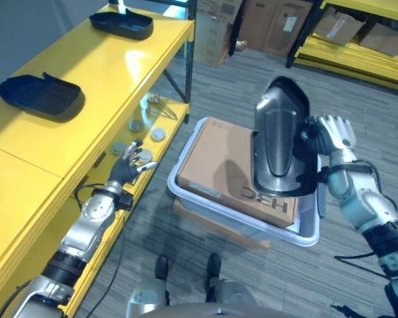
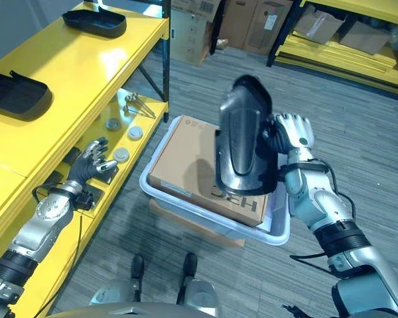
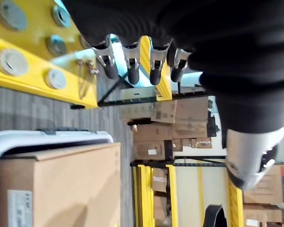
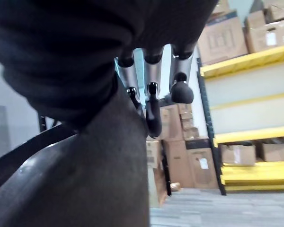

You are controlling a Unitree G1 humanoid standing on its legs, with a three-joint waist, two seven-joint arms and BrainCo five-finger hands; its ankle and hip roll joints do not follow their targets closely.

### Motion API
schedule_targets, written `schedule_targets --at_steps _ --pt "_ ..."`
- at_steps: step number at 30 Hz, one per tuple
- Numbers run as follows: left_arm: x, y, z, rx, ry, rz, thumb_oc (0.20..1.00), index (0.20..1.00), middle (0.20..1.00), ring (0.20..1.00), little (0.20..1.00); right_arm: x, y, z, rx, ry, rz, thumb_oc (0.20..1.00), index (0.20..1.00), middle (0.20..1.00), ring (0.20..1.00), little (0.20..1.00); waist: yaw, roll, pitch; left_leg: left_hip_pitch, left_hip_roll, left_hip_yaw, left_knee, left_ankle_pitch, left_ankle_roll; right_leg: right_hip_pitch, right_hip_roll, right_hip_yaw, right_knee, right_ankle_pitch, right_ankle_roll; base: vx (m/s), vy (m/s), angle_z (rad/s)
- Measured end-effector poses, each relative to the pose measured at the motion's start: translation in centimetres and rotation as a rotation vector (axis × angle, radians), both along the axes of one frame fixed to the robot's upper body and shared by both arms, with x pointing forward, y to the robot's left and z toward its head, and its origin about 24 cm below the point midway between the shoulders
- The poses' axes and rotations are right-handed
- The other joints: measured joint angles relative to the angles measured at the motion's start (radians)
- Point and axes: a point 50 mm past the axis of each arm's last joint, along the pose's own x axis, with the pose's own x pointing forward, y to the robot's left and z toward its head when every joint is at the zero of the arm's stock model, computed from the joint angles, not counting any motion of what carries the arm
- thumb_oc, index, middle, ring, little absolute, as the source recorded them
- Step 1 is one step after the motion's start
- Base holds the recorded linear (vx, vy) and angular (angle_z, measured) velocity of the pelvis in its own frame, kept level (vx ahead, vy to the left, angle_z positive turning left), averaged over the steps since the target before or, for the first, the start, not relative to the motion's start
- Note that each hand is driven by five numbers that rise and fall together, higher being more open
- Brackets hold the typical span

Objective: Move parts from the plastic box to the shelf.

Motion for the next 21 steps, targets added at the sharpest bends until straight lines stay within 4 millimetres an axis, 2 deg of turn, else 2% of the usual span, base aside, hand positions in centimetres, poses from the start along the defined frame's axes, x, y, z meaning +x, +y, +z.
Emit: schedule_targets --at_steps 2,4,6,11,18,21 --pt "0.0 -0.7 -0.1 -0.075 0.036 -0.036 1.000 1.000 1.000 1.000 1.000 -0.2 0.5 0.5 -0.029 -0.024 0.040 0.200 0.200 0.200 0.200 0.200 -0.003 -0.002 -0.013 0.004 0.000 0.003 0.000 0.002 0.003 0.003 0.000 0.001 0.000 0.000 0.000 0.00 -0.016 -0.05" --pt "0.1 -2.3 -0.6 -0.208 0.120 -0.083 1.000 1.000 1.000 1.000 1.000 -0.1 0.8 0.9 -0.044 -0.043 0.070 0.200 0.200 0.200 0.200 0.200 -0.006 -0.003 -0.028 0.018 -0.001 0.014 0.000 -0.004 0.006 0.012 -0.001 0.007 0.000 0.000 0.001 -0.01 -0.020 -0.11" --pt "0.0 -3.5 -1.0 -0.255 0.165 -0.123 1.000 1.000 1.000 1.000 1.000 -0.2 1.0 1.0 -0.043 -0.060 0.089 0.200 0.200 0.200 0.200 0.200 -0.006 -0.005 -0.038 0.023 -0.002 0.019 -0.003 -0.008 0.008 0.014 -0.001 0.013 0.000 -0.003 0.005 -0.01 -0.018 -0.08" --pt "-0.2 -4.7 -1.6 -0.292 0.219 -0.151 1.000 1.000 1.000 1.000 1.000 -0.4 2.2 1.8 -0.043 -0.095 0.156 0.200 0.200 0.200 0.200 0.200 -0.027 -0.004 -0.039 0.038 -0.001 0.024 -0.005 -0.010 0.007 0.026 0.000 0.024 0.000 -0.005 0.005 -0.01 -0.017 -0.05" --pt "1.1 -7.3 0.0 -0.302 0.190 -0.228 1.000 1.000 1.000 1.000 1.000 -0.1 4.8 3.0 -0.002 -0.161 0.263 0.200 0.200 0.200 0.200 0.200 -0.040 -0.005 -0.054 0.044 -0.001 0.036 -0.005 -0.013 0.004 0.026 0.001 0.037 0.000 -0.003 0.005 0.01 0.002 -0.03" --pt "1.2 -8.3 0.3 -0.346 0.200 -0.262 1.000 1.000 1.000 1.000 1.000 0.1 6.1 2.9 0.009 -0.164 0.317 0.200 0.200 0.200 0.200 0.200 -0.039 -0.007 -0.068 0.047 -0.001 0.044 -0.005 -0.013 0.006 0.026 0.002 0.045 0.000 -0.003 0.005 0.00 0.008 -0.07"
